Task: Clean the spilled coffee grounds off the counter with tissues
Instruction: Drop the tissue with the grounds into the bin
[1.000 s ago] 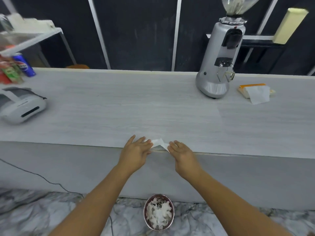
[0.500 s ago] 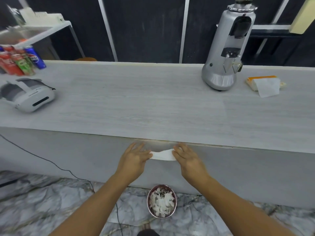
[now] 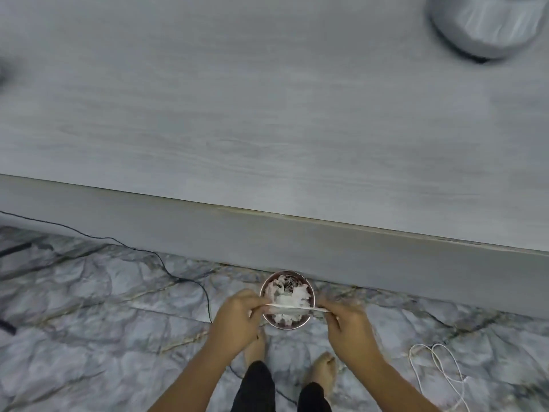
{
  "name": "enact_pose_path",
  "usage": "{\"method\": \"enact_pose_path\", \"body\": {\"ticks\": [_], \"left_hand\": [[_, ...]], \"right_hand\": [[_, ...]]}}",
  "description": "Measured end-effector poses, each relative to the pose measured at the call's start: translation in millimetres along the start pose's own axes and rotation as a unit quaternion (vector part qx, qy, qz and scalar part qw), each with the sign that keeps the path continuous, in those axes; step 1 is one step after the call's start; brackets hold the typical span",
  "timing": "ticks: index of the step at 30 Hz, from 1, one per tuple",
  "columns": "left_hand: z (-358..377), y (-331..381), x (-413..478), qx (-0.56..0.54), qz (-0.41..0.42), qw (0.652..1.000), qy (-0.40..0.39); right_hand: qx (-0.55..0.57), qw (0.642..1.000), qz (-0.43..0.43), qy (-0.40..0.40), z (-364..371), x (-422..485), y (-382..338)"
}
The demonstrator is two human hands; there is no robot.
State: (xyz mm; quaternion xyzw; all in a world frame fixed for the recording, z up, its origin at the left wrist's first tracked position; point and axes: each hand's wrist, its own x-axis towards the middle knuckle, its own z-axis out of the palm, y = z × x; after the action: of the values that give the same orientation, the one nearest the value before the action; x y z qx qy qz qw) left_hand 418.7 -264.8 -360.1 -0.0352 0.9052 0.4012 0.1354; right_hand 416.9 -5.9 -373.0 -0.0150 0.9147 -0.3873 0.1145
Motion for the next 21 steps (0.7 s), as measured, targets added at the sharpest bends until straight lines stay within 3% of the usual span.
{"method": "enact_pose_path", "body": {"ticks": [4,13,21], "left_hand": [[66,-59,39,-0.003,-0.080,0.997,-0.020],[156,-131,100,-0.017,-0.198,0.977,-0.072],[185,-158,99,-0.071,-0.246,0.967,-0.012]], "right_hand": [[0.075,0.985,0.158,-0.004,62,30,55],[0.032,0.947,0.313,-0.071,136,82,124],[0.009,0.949,0.304,-0.076,173,90,138]]}}
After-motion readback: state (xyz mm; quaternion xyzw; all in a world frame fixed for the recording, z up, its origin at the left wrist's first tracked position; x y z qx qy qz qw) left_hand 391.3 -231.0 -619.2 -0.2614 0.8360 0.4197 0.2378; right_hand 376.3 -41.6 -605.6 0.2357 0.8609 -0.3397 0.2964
